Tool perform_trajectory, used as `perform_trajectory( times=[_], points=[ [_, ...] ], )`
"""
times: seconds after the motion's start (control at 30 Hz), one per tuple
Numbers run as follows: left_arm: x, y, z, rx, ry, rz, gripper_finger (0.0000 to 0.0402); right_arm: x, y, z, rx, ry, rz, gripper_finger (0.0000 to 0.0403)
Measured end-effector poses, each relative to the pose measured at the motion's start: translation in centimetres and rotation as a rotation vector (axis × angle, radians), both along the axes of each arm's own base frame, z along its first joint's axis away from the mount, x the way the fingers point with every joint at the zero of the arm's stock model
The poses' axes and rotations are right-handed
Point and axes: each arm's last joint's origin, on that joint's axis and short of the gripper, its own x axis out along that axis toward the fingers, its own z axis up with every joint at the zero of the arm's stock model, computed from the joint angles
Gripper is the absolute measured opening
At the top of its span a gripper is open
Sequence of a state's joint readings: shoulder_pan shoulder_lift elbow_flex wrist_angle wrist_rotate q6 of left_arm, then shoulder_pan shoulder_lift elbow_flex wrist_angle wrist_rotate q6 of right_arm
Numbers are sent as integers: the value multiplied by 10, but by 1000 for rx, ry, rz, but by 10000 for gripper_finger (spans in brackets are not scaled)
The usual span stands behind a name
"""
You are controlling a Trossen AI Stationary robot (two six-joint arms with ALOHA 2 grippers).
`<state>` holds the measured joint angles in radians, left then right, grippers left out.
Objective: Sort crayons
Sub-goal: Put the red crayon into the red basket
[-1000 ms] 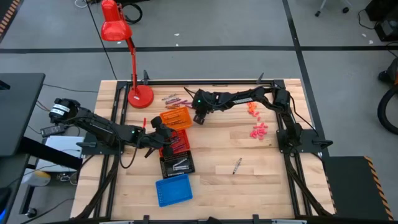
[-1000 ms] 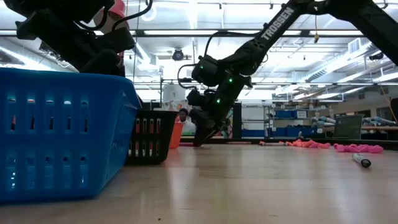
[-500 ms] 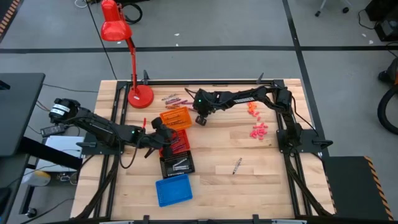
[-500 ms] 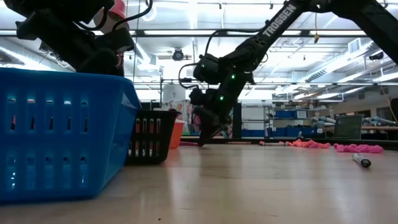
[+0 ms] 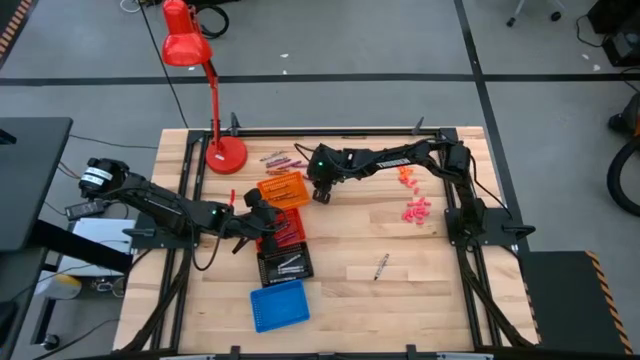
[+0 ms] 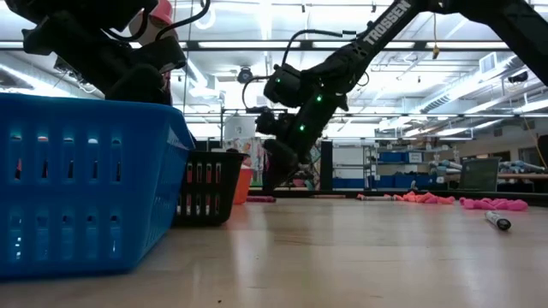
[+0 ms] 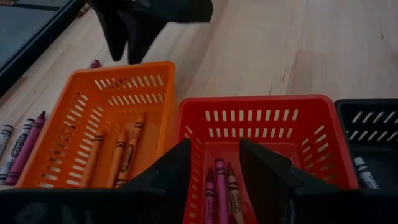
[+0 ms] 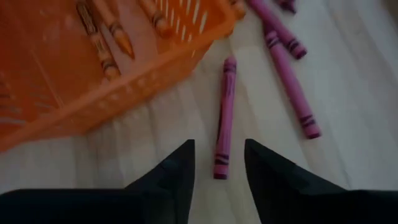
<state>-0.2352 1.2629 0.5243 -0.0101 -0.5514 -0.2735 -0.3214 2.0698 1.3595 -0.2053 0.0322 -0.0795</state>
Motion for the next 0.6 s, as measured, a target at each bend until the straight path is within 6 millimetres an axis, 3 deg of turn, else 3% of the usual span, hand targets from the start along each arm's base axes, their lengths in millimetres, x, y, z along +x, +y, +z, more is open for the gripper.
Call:
perform_trajectory(
  times=[0.23, 0.6],
  points=[
    [0, -1, 0, -10, 0, -11, 148, -1, 0, -4, 15, 15, -23, 148],
    [1, -1, 1, -12, -10, -10, 148, 3, -1, -22, 37, 19, -29, 92]
  ],
)
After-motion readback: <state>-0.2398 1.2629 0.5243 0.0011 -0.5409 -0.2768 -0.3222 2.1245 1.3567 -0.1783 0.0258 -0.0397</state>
